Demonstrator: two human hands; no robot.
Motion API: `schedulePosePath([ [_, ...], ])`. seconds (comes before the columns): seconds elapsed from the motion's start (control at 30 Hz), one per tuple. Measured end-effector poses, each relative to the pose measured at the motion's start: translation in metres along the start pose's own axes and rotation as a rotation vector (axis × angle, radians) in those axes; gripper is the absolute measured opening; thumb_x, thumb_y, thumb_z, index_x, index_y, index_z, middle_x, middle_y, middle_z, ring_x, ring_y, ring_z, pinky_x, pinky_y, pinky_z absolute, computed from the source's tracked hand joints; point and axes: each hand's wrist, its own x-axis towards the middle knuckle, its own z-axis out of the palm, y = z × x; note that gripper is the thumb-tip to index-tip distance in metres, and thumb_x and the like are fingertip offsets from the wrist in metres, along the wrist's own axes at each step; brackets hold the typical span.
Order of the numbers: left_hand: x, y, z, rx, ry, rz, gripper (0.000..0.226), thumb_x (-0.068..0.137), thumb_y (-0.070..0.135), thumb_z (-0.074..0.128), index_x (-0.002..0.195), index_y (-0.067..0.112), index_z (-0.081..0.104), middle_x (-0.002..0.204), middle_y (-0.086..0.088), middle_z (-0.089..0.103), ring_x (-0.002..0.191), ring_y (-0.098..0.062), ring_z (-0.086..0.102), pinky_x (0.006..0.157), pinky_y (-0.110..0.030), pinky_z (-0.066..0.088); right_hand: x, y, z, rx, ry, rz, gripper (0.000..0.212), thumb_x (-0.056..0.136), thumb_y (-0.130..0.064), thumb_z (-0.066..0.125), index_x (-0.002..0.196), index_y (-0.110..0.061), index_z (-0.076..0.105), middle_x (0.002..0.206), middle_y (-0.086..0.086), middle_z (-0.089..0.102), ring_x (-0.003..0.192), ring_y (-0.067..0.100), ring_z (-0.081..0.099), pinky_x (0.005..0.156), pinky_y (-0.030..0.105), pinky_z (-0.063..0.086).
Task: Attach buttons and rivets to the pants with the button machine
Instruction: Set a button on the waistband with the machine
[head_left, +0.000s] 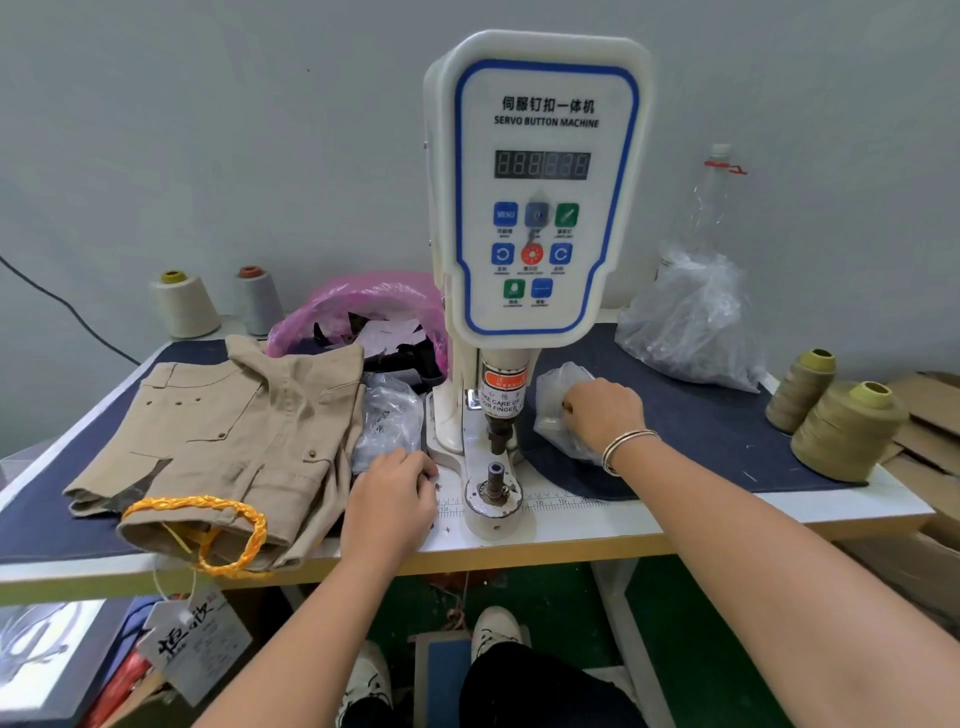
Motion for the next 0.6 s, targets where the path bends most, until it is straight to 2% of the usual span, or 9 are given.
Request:
schedulePosePath([
  [0.1, -0.001, 0.001, -0.001, 0.001, 0.003, 0.006, 0.012, 0.088, 0.020, 0.054, 0.093, 0.024, 0.064, 0.083, 0.012, 0.054, 0.084, -0.011, 0.050, 0.071, -0.028, 0.040, -0.007, 0.006, 0.001, 0.069, 0.037, 0.007, 0.019, 0.091, -0.021, 0.049, 0.097, -0.021, 0.068, 0.087, 0.001, 0.058, 0.088, 0.025, 0.059, 0.073, 0.030, 0.036],
  [0.27, -0.002, 0.002, -0.002, 0.000, 0.001, -0.011, 0.014, 0.089, 0.019, 0.052, 0.094, 0.023, 0.064, 0.086, 0.009, 0.057, 0.086, -0.014, 0.052, 0.072, -0.030, 0.041, -0.011, 0.011, 0.002, 0.235, 0.077, -0.009, 0.019, 0.093, -0.024, 0.050, 0.094, -0.024, 0.069, 0.096, 0.007, 0.065, 0.089, 0.030, 0.061, 0.068, 0.031, 0.043],
  [0.37, -0.002, 0.002, -0.002, 0.002, -0.001, -0.009, 0.014, 0.089, 0.019, 0.052, 0.094, 0.023, 0.064, 0.085, 0.010, 0.055, 0.086, -0.014, 0.052, 0.072, -0.030, 0.041, -0.013, 0.015, 0.002, 0.220, 0.124, -0.058, 0.024, 0.095, -0.026, 0.045, 0.095, -0.022, 0.069, 0.092, 0.007, 0.066, 0.084, 0.029, 0.061, 0.064, 0.030, 0.040],
  [0.43, -0.002, 0.002, -0.002, 0.005, 0.004, -0.006, 0.014, 0.089, 0.018, 0.052, 0.094, 0.022, 0.065, 0.084, 0.011, 0.054, 0.085, -0.014, 0.052, 0.070, -0.029, 0.038, -0.016, 0.016, 0.001, 0.267, 0.145, -0.051, 0.025, 0.095, -0.024, 0.046, 0.089, -0.018, 0.069, 0.086, 0.008, 0.064, 0.081, 0.030, 0.059, 0.063, 0.031, 0.039],
  [0.53, -0.002, 0.002, -0.003, 0.005, 0.006, -0.002, 0.014, 0.089, 0.018, 0.053, 0.094, 0.021, 0.065, 0.084, 0.010, 0.055, 0.084, -0.015, 0.052, 0.069, -0.029, 0.038, -0.026, 0.023, -0.006, 0.443, 0.337, -0.007, 0.021, 0.091, -0.017, 0.056, 0.080, -0.010, 0.073, 0.081, 0.009, 0.056, 0.086, 0.032, 0.053, 0.067, 0.033, 0.039],
  [0.6, -0.001, 0.002, -0.002, 0.007, 0.002, -0.006, 0.014, 0.089, 0.018, 0.052, 0.094, 0.022, 0.065, 0.085, 0.010, 0.056, 0.085, -0.014, 0.052, 0.071, -0.030, 0.040, -0.041, 0.024, -0.014, 0.691, 0.504, 0.044, 0.013, 0.086, -0.016, 0.065, 0.081, -0.008, 0.075, 0.085, 0.011, 0.058, 0.086, 0.028, 0.051, 0.069, 0.033, 0.040],
])
